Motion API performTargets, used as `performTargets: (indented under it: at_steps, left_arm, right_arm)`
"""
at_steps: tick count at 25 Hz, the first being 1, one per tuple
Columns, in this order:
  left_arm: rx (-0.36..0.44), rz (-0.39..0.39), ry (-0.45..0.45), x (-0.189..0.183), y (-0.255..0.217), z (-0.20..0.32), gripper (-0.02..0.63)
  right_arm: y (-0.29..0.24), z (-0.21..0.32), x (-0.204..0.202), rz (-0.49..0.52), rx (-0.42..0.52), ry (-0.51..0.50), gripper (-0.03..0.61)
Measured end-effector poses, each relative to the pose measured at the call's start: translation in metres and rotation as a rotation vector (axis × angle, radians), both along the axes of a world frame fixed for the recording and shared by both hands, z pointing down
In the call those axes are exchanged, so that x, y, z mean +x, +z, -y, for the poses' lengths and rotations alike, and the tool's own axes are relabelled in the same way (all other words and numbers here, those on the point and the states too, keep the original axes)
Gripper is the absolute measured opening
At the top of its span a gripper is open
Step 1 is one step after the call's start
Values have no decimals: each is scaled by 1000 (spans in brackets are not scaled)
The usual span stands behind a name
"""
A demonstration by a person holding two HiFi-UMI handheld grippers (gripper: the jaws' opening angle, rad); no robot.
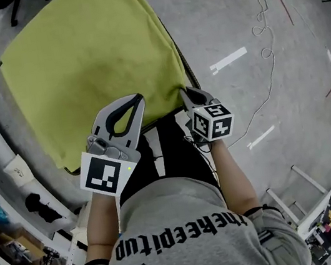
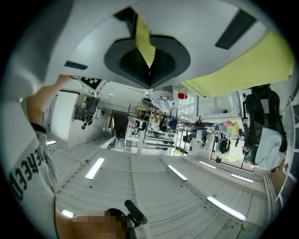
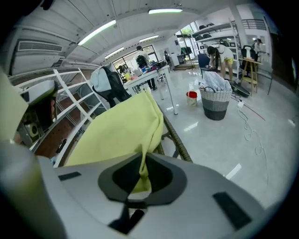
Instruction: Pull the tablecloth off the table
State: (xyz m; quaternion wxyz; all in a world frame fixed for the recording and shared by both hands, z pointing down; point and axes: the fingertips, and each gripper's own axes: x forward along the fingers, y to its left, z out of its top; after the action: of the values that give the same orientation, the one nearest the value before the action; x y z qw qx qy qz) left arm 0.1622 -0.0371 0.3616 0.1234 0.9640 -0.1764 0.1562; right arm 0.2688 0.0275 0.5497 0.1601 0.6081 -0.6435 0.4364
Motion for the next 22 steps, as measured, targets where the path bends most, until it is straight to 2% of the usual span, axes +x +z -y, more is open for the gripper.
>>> performTargets:
  at_steps: [6, 12, 17, 22]
  left_arm:
    - [12, -12, -97, -31, -7, 7, 15]
    - [37, -23, -224, -79, -16, 13, 15]
    - [45, -33, -315, -124, -20, 8, 15]
    - [53, -36, -398, -167, -25, 3, 15]
  right_arm:
    - [-43, 30, -36, -41, 110, -159, 31]
    - [-75, 60, -86, -44, 193, -307, 31]
    - [-92, 75, -141, -57, 240, -438, 31]
    - [-103, 79, -208, -106, 281, -637, 31]
